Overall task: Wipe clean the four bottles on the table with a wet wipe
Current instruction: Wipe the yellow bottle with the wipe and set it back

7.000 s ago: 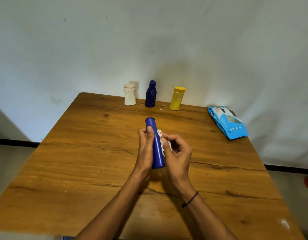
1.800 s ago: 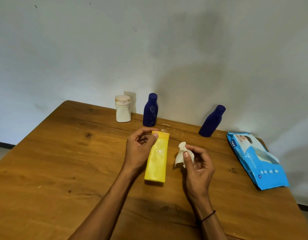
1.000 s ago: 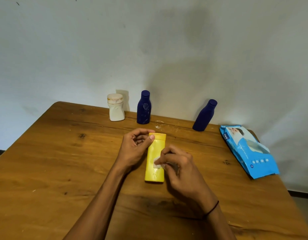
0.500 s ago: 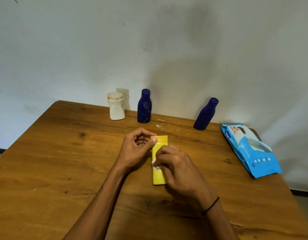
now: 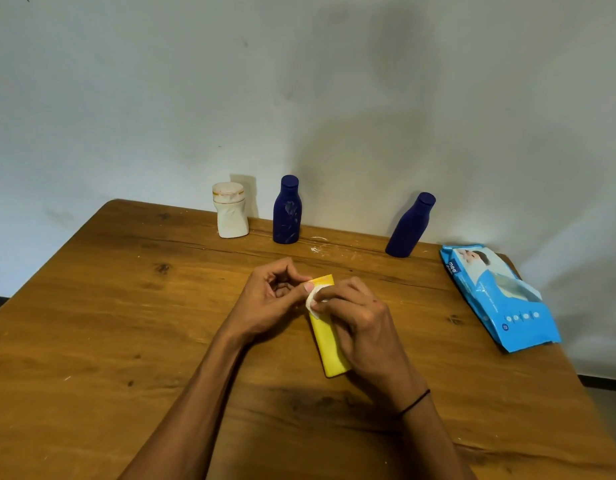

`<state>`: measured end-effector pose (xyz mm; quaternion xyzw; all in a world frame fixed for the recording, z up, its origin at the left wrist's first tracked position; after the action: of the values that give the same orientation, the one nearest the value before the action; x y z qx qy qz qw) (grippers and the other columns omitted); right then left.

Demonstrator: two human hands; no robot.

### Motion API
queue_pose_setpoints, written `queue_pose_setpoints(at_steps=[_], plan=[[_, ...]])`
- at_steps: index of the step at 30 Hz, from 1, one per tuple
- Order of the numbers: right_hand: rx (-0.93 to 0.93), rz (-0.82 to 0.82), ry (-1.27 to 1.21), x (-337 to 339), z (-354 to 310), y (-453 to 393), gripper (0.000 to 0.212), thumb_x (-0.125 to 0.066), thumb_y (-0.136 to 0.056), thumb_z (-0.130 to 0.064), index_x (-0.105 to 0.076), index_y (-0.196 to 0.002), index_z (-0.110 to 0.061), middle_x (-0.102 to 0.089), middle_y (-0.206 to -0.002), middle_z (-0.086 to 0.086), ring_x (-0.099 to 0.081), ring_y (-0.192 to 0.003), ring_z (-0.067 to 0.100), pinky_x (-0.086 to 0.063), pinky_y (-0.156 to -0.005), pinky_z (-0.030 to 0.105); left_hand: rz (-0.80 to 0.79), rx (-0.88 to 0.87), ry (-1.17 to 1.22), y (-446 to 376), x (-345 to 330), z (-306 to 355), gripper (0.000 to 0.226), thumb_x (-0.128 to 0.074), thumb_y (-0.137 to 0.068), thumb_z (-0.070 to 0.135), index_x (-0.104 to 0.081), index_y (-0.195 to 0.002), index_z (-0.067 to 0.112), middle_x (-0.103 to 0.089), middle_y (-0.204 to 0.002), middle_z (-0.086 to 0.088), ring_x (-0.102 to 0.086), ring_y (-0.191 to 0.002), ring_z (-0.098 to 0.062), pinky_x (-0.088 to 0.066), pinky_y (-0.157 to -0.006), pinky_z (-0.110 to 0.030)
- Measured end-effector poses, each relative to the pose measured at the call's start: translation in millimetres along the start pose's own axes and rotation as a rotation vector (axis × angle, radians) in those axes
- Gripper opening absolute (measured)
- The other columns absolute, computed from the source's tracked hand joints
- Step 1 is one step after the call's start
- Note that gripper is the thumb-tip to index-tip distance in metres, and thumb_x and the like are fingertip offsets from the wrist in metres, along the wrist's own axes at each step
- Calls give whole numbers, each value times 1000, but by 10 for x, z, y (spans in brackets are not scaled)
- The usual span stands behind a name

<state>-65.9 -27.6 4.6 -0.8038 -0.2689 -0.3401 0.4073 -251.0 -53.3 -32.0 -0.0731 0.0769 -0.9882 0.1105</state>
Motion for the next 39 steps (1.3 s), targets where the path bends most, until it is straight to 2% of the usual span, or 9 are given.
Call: queue_pose_setpoints(at_steps=[5, 13, 17, 20, 24, 29, 32, 36, 39], plan=[[-54, -155, -132, 62, 77, 22, 26, -69, -84, 3, -78, -93, -20, -73, -101, -13, -63, -104, 6, -55, -83, 36, 42, -7, -20, -11, 24, 11, 9, -77, -92, 17, -69, -93, 15, -76, -101, -5, -72, -92, -26, -63, -77, -36], [-72, 138, -5, 34, 135, 27, 23, -73, -87, -3, -77, -108, -12, -73, -116, 0, -61, -116, 12, -57, -94, 30, -64, -17, -52, -30, -60, 7, 11, -76, -94, 20, -68, -98, 15, -74, -104, -4, -71, -96, -21, -61, -80, -34], [-27, 86, -64, 22, 104, -34, 20, -67, -91, -7, -78, -108, -12, -73, -118, -1, -58, -121, 8, -49, -102, 22, -30, -12, -43, -33, -10, -16, 11, -76, -93, 22, -69, -99, 15, -73, -106, -6, -71, -101, -25, -63, -87, -46], [-35, 21, -122, 40, 155, 6, 22, -70, -89, 2, -79, -100, -15, -74, -112, -7, -60, -118, 5, -48, -107, 31, 4, -6, -59, -44, 25, -13, 12, -75, -93, 24, -68, -99, 15, -73, -105, 0, -71, -99, -21, -63, -85, -44], [-120, 42, -196, 79, 248, 80, 27, -70, -86, 8, -78, -95, -16, -73, -107, -11, -63, -113, 7, -54, -96, 34, 26, -13, -33, -64, 50, 12, 14, -75, -94, 20, -68, -102, 12, -74, -107, 2, -71, -99, -19, -63, -84, -37], [-343, 231, -382, 116, 349, 147, 22, -70, -93, -2, -78, -105, -19, -70, -114, -14, -65, -116, 9, -56, -97, 27, 81, -21, 30, -59, 75, 27, 15, -74, -95, 13, -67, -106, 7, -74, -108, -1, -71, -101, -17, -61, -81, -30], [-484, 276, -585, 67, 368, 134, 20, -72, -95, -9, -77, -109, -23, -71, -116, -9, -65, -118, 10, -58, -97, 39, 176, -10, 104, -65, 91, 21, 13, -72, -96, 11, -66, -106, 5, -75, -105, -4, -70, -97, -15, -60, -77, -26], [-599, 331, -769, 39, 374, 125, 18, -73, -94, -7, -77, -109, -16, -75, -114, -7, -67, -116, 13, -56, -102, 52, 307, 54, 215, -74, 159, -27, 10, -70, -98, 16, -67, -107, 13, -75, -108, -6, -71, -98, -15, -59, -75, -26], [-668, 420, -891, 10, 410, 167, 16, -71, -94, -9, -75, -109, -13, -75, -116, -3, -67, -118, 23, -53, -101, 63, 372, 50, 237, -72, 207, -24, 10, -69, -98, 14, -67, -107, 12, -74, -104, -3, -70, -90, -9, -58, -74, -24]])
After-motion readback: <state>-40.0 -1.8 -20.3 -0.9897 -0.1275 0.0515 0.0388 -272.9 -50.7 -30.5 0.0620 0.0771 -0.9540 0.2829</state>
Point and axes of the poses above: each hand's wrist, its own y-axis away from the middle knuckle, its own x-axis out of the back of the hand, z = x × y, the point moved 4 cm from there along -y, towards the middle knuckle
